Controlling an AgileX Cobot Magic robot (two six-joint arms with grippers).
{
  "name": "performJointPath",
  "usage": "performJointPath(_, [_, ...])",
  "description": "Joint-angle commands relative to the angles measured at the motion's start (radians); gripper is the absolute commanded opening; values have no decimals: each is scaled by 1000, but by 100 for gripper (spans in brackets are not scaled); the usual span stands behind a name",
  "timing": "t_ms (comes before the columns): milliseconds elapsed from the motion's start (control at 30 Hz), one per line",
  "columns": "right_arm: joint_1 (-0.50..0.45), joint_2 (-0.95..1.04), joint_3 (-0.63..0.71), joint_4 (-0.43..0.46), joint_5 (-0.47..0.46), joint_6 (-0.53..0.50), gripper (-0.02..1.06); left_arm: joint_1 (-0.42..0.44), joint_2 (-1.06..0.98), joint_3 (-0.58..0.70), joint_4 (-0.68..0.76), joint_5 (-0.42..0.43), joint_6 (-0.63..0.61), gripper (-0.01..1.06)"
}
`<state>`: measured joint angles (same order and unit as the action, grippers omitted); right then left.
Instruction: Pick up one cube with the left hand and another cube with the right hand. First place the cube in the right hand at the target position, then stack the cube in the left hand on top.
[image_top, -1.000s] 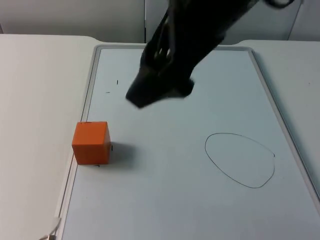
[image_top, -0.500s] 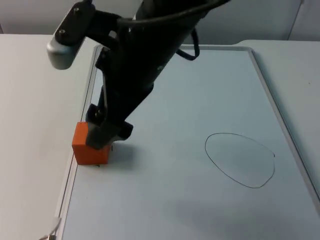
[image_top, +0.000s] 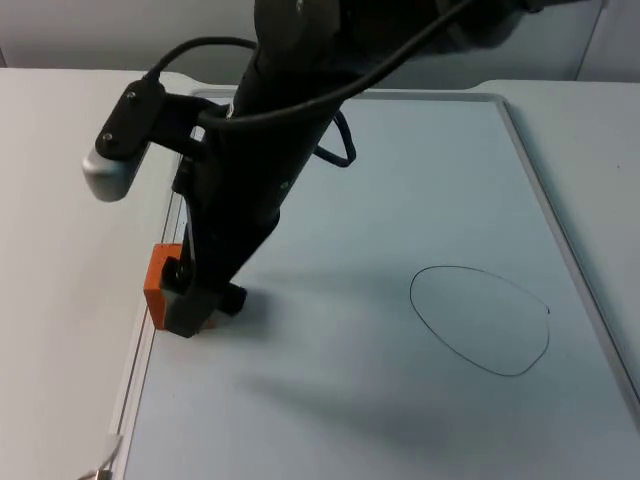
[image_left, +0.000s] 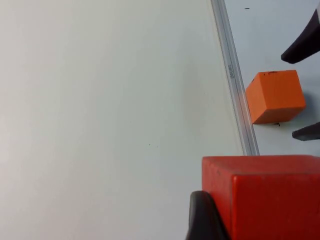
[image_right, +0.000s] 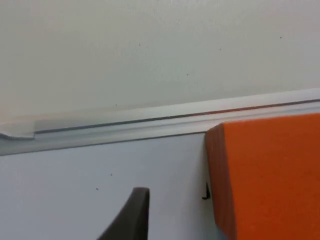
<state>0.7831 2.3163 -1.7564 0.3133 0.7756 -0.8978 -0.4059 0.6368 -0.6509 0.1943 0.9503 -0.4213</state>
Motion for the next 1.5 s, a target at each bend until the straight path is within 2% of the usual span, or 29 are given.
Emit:
performJointPath(0, [4,21,-16,11,-4,-19,97,-9,-6,1,-3,-3,-8,22])
performJointPath(267, [4,37,-18,62,-47,-65,94,-9,-6,1,-3,-3,-8,22])
performJointPath(733, [4,37,-18,62,-81,-74,89,-9,-6,1,-3,-3,-8,22])
performJointPath(867, [4,37,-18,62,-81,-74,84,-9,-6,1,-3,-3,-8,22])
performJointPath(1000, [4,37,-18,62,-81,-74,65,-9,-6,1,-3,-3,-8,22])
performJointPath(1033, [4,37,-18,62,-81,-74,65,-9,-6,1,-3,-3,-8,22])
performJointPath(1067, [4,37,-18,62,-85,-74,59,-9,-6,1,-3,-3,-8,22])
performJointPath(1167, [4,37,-18,62,-92,-71,50,-9,-6,1,-3,-3,-8,22])
performJointPath(1200, [4,37,-18,62,-92,-71,50,-9,-6,1,-3,-3,-8,22])
performJointPath(1267, [4,37,-18,62,-97,-71,39,-9,-6,1,-3,-3,-8,22])
performJointPath(1333, [4,37,-18,62,-106,-71,20,-9,-6,1,-3,-3,-8,22])
performJointPath(1367, [4,37,-18,62,-106,-71,20,-9,-6,1,-3,-3,-8,22])
performJointPath(1433, [4,37,-18,69,-111,-71,0,-9,-6,1,-3,-3,-8,22])
performJointPath(1467, [4,37,-18,80,-111,-69,0,-9,-6,1,-3,-3,-8,22])
